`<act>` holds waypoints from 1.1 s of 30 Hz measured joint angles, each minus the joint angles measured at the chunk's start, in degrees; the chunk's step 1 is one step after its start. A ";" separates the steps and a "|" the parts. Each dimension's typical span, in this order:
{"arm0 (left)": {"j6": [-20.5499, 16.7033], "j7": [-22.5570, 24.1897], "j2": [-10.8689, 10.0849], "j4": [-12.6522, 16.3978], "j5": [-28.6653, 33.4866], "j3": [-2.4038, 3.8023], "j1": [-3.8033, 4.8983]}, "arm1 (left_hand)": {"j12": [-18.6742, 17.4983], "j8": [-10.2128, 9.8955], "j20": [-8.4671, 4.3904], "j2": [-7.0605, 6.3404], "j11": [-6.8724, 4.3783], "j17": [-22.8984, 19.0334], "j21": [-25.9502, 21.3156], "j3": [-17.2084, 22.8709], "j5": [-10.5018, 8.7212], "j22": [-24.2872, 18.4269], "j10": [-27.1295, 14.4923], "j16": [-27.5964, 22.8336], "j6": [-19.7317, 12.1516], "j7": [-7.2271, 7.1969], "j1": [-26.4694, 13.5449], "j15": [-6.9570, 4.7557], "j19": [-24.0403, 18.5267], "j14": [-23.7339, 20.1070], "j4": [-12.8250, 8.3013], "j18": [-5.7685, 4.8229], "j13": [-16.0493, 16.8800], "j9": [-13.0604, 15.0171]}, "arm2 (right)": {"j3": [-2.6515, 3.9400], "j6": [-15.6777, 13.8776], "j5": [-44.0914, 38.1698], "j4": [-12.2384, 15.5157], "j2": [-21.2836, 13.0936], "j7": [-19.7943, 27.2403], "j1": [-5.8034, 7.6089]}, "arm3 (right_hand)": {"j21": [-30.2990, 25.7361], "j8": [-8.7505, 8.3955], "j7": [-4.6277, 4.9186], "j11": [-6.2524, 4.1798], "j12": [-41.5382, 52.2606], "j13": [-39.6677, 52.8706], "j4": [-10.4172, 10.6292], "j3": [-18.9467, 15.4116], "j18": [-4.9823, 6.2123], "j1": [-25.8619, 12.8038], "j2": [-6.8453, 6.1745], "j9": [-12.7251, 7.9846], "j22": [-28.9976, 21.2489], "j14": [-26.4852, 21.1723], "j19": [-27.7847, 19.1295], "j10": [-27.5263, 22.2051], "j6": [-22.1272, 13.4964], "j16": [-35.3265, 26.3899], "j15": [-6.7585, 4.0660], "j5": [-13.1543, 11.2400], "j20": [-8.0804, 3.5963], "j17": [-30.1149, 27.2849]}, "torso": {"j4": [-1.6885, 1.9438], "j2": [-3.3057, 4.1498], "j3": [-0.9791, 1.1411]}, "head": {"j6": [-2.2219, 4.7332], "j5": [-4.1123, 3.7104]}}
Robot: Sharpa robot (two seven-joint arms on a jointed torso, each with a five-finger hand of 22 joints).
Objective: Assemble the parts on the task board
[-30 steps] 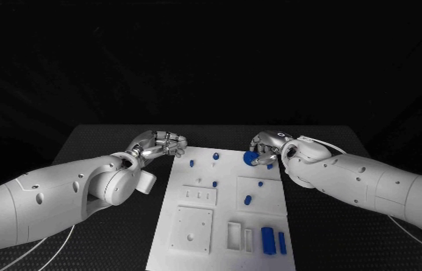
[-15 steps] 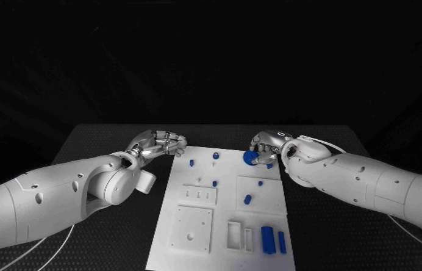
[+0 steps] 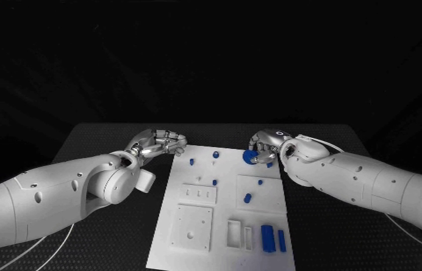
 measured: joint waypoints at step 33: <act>0.09 -0.12 -0.02 0.02 -0.04 0.00 0.00 | -0.22 0.00 0.00 0.00 0.00 0.04 0.00 -0.12 0.00 -0.02 0.00 -0.22 0.00 0.00 0.00 0.00 0.00 0.00 0.12 -0.39 0.00 -0.04 | -0.29 0.81 -2.75 -0.44 0.24 0.89 0.19 | 1.58 0.36 -0.01 -0.51 2.29 -0.91 0.33 2.84 0.00 -2.17 1.92 -0.01 -0.02 0.11 -0.14 -0.51 -0.02 0.27 -0.51 10.52 -0.30 1.33 | 0.00 -0.04 0.02 | -0.32 0.07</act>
